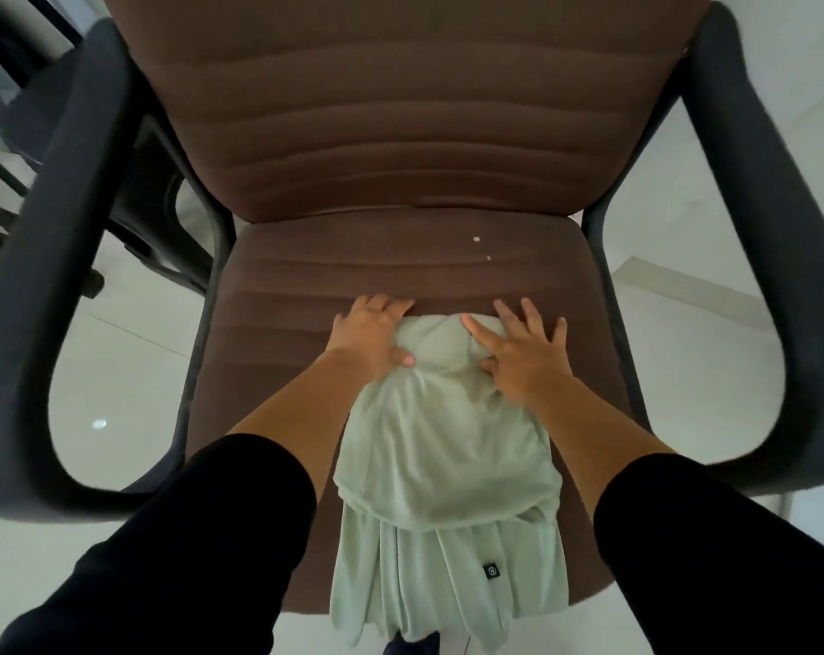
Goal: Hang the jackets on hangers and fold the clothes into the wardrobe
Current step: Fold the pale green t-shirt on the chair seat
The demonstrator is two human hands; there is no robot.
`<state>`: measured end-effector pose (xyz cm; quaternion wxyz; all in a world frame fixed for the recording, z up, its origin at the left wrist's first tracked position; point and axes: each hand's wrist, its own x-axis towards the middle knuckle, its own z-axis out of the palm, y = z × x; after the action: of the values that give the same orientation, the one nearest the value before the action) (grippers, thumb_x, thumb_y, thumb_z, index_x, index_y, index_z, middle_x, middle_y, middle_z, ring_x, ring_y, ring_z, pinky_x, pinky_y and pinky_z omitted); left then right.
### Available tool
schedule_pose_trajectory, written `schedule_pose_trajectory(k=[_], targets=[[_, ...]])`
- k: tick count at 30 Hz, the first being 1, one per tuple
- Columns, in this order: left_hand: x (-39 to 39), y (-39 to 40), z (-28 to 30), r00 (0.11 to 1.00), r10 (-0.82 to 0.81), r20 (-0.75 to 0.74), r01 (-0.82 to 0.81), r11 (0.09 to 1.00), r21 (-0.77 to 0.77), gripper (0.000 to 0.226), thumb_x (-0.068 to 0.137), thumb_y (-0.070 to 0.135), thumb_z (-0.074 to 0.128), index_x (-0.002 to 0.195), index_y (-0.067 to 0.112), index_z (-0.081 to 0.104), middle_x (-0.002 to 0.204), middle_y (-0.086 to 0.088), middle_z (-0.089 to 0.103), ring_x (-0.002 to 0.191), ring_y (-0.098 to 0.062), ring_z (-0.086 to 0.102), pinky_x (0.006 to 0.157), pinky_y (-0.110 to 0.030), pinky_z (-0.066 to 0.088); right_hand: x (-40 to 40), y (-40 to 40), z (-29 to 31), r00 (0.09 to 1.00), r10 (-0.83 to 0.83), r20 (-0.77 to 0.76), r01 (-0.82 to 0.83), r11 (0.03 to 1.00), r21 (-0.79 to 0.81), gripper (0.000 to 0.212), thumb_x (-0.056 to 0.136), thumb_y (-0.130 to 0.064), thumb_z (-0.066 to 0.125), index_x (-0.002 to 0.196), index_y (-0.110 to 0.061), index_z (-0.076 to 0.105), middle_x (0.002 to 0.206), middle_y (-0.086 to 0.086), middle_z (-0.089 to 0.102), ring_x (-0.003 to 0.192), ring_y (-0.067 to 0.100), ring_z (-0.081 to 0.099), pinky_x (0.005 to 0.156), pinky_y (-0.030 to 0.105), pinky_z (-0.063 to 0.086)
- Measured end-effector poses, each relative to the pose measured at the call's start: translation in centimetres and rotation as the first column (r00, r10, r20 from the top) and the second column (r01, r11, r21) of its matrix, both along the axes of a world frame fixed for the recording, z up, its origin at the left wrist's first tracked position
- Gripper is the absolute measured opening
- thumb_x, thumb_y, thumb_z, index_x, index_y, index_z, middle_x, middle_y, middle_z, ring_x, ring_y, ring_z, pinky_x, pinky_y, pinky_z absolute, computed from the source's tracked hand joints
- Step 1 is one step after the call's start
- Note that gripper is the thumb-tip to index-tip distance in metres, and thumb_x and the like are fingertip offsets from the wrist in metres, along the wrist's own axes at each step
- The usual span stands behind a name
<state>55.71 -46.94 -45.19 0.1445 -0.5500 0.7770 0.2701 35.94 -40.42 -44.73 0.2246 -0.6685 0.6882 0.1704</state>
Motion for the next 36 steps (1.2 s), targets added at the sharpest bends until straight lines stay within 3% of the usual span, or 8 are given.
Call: schedule_pose_trajectory(k=[3,7,16,20,27,30,33,36], targets=[[0.0,-0.5,-0.7,0.997,-0.081,-0.002,0.080,0.995,-0.060,0.063,0.079,0.045,0.066,0.135,0.029,0.041,0.137,-0.001,0.046,0.129,-0.021,0.040,0.104,-0.042,0.027,0.6,-0.1,-1.0,1.000,-0.001,-0.001,0.000,0.988,-0.155,0.076,0.091,-0.036,0.054,0.149,-0.037,0.005,0.144,0.002,0.030,0.134,0.027,0.022,0.109,0.053,0.020],[0.1,-1.7,1.4,0.985,-0.160,0.063,0.167,0.976,-0.140,0.044,0.080,0.051,0.062,0.117,0.027,0.056,0.118,0.001,0.057,0.111,-0.022,0.053,0.098,-0.037,0.029,1.1,-2.0,0.9,1.000,-0.013,-0.028,0.005,0.969,-0.246,0.072,0.088,-0.028,0.055,0.149,-0.028,0.016,0.126,0.002,0.050,0.123,0.026,0.032,0.099,0.047,0.028],[-0.8,-6.3,11.6,0.995,-0.047,-0.090,-0.009,0.843,-0.538,0.027,0.083,0.038,0.064,0.107,0.027,0.059,0.113,-0.003,0.056,0.101,-0.025,0.057,0.090,-0.037,0.031,-0.1,-6.1,11.3,0.994,-0.107,-0.021,0.077,0.825,-0.559,0.072,0.086,-0.011,0.051,0.148,-0.032,0.020,0.115,0.005,0.055,0.116,0.028,0.037,0.096,0.046,0.029],[0.1,-4.6,14.6,0.991,-0.100,-0.090,0.024,0.792,-0.611,0.024,0.084,0.024,0.063,0.107,0.027,0.060,0.108,-0.002,0.057,0.095,-0.025,0.057,0.086,-0.036,0.029,0.4,-4.7,13.9,0.994,-0.108,-0.029,0.074,0.831,-0.551,0.070,0.087,-0.009,0.049,0.148,-0.027,0.021,0.119,0.006,0.052,0.118,0.029,0.036,0.098,0.047,0.029],[2.7,4.9,13.1,0.988,-0.124,-0.086,0.053,0.818,-0.573,0.032,0.075,0.009,0.060,0.102,0.024,0.055,0.093,0.002,0.055,0.088,-0.023,0.057,0.083,-0.033,0.025,2.4,4.2,12.8,0.996,-0.005,-0.087,-0.035,0.894,-0.446,0.075,0.087,-0.011,0.049,0.150,-0.031,0.011,0.120,0.005,0.048,0.119,0.028,0.033,0.096,0.043,0.028],[4.3,10.0,11.5,0.984,-0.168,-0.054,0.128,0.893,-0.430,0.034,0.074,0.018,0.062,0.106,0.025,0.052,0.093,0.010,0.051,0.093,-0.020,0.057,0.089,-0.033,0.024,2.9,9.4,11.3,0.993,0.081,-0.086,-0.106,0.935,-0.340,0.073,0.089,-0.018,0.048,0.149,-0.033,0.009,0.123,0.003,0.046,0.121,0.026,0.031,0.100,0.045,0.026],[6.2,14.5,9.0,0.984,-0.179,0.015,0.179,0.967,-0.183,0.059,0.072,0.061,0.060,0.125,0.040,0.043,0.128,0.012,0.040,0.127,-0.012,0.039,0.110,-0.049,0.011,3.3,14.0,9.0,0.991,0.128,-0.022,-0.130,0.974,-0.185,0.083,0.082,-0.043,0.054,0.147,-0.040,0.002,0.134,0.004,0.034,0.125,0.027,0.026,0.104,0.051,0.022],[7.0,15.8,6.8,0.999,-0.049,0.012,0.050,0.983,-0.179,0.066,0.079,0.074,0.040,0.138,0.050,0.022,0.152,0.006,0.013,0.142,-0.020,0.015,0.112,-0.063,0.004,3.6,15.3,6.5,0.997,0.024,0.078,-0.013,0.989,-0.145,0.081,0.083,-0.057,0.049,0.142,-0.051,-0.007,0.153,0.004,0.004,0.143,0.031,0.000,0.111,0.062,0.004]])
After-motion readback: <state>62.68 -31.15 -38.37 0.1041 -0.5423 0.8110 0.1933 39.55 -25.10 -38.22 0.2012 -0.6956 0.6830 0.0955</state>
